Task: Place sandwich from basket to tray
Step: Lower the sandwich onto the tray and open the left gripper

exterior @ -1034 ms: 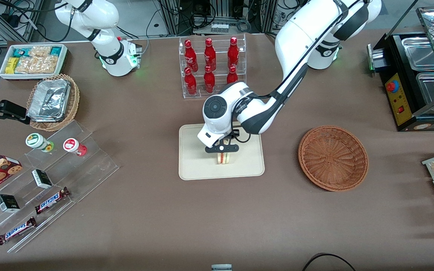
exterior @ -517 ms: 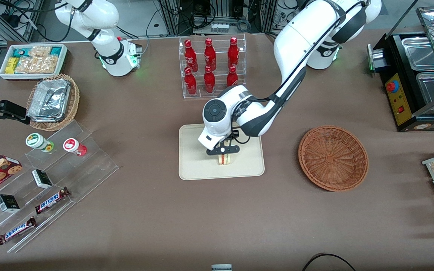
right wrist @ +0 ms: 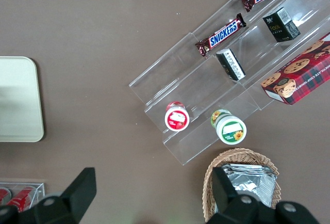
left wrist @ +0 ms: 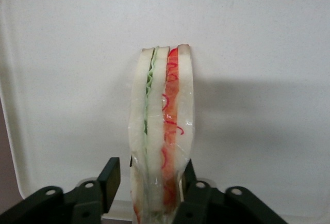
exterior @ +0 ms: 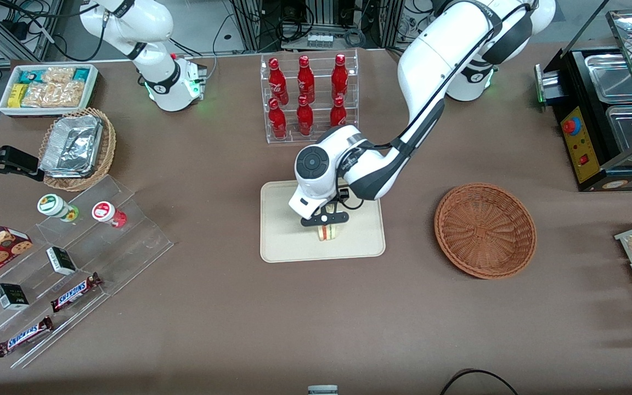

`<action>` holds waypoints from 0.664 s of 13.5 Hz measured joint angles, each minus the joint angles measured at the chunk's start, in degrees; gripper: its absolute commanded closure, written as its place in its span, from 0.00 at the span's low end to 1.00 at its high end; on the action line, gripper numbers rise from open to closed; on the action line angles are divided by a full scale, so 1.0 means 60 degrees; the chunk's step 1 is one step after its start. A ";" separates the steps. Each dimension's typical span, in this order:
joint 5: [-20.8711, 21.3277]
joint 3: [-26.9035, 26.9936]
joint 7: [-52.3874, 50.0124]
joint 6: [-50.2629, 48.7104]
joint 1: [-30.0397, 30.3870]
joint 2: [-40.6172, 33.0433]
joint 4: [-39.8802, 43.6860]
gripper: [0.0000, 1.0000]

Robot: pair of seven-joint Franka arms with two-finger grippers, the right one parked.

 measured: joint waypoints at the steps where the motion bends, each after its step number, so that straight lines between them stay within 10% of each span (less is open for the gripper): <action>1: 0.0000 0.0000 -0.0004 0.0000 0.0000 0.0000 0.0007 0.00; 9: -0.0024 -0.0034 0.0107 -0.1289 -0.0001 -0.0412 0.1029 0.00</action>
